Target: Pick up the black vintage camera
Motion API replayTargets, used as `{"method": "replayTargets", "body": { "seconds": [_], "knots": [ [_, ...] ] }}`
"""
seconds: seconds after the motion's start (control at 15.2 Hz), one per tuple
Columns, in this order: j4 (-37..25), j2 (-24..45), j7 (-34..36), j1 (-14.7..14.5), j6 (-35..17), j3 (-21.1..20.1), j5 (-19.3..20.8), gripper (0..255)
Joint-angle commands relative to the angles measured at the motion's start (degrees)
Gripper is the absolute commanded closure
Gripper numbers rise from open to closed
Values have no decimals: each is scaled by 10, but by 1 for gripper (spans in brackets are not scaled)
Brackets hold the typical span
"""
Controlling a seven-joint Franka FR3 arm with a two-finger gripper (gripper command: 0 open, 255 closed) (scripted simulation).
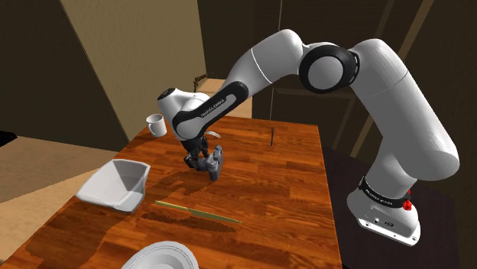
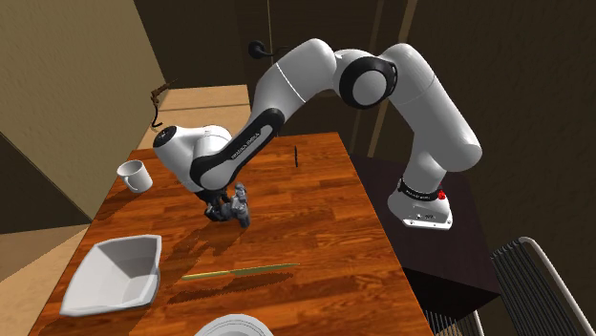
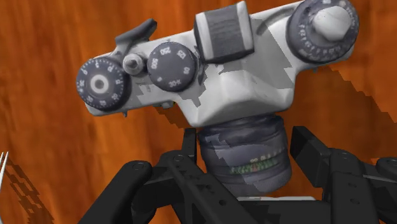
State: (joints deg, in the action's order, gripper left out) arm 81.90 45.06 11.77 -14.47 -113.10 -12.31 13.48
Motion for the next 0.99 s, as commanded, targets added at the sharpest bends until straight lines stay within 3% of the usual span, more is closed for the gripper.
{"method": "replayTargets", "body": {
  "seconds": [0.0,0.92],
  "knots": [
    [-2,-7,-1,0,9,-1,-2,255],
    [-19,-55,-10,3,73,-8,-12,255]
  ]
}}
